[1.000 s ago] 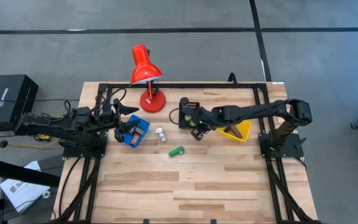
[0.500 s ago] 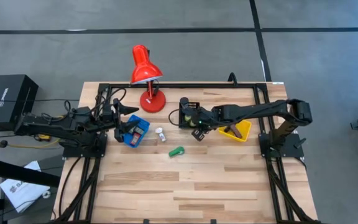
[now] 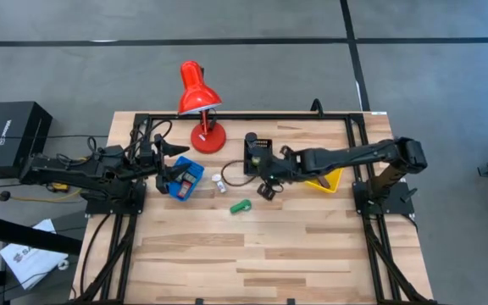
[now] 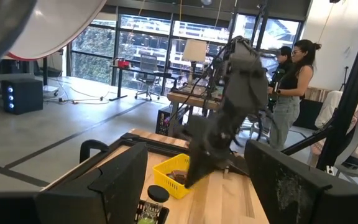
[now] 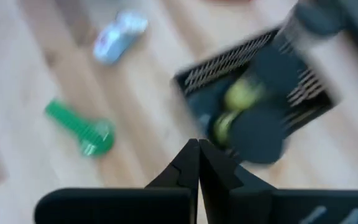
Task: Pick & Place Office items
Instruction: Adjust the yellow hourglass in the black basket
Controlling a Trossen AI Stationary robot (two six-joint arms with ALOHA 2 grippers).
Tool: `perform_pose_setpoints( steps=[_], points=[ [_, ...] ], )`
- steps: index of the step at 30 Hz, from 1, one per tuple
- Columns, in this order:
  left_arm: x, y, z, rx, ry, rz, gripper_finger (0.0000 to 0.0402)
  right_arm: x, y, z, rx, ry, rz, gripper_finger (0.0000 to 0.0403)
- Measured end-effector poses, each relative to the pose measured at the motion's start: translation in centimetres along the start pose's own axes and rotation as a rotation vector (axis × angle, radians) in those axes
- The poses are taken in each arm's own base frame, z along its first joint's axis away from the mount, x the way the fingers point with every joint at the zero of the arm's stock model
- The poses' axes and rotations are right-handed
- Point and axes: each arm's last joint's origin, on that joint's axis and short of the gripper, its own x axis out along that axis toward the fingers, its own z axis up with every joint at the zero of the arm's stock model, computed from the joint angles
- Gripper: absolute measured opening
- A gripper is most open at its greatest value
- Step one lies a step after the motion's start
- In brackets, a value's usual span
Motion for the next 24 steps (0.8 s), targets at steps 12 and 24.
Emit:
perform_pose_setpoints(
  steps=[12, 24],
  points=[
    [0.0, 0.0, 0.0, 0.000, 0.002, 0.000, 0.0264, 2.8, -5.8, 3.5, 0.048, 0.042, 0.120, 0.0000],
    [0.0, 0.0, 0.0, -0.001, -0.002, 0.000, 0.0264, 3.4, -7.9, 7.4, -0.057, 0.021, 0.183, 0.0000]
  ],
)
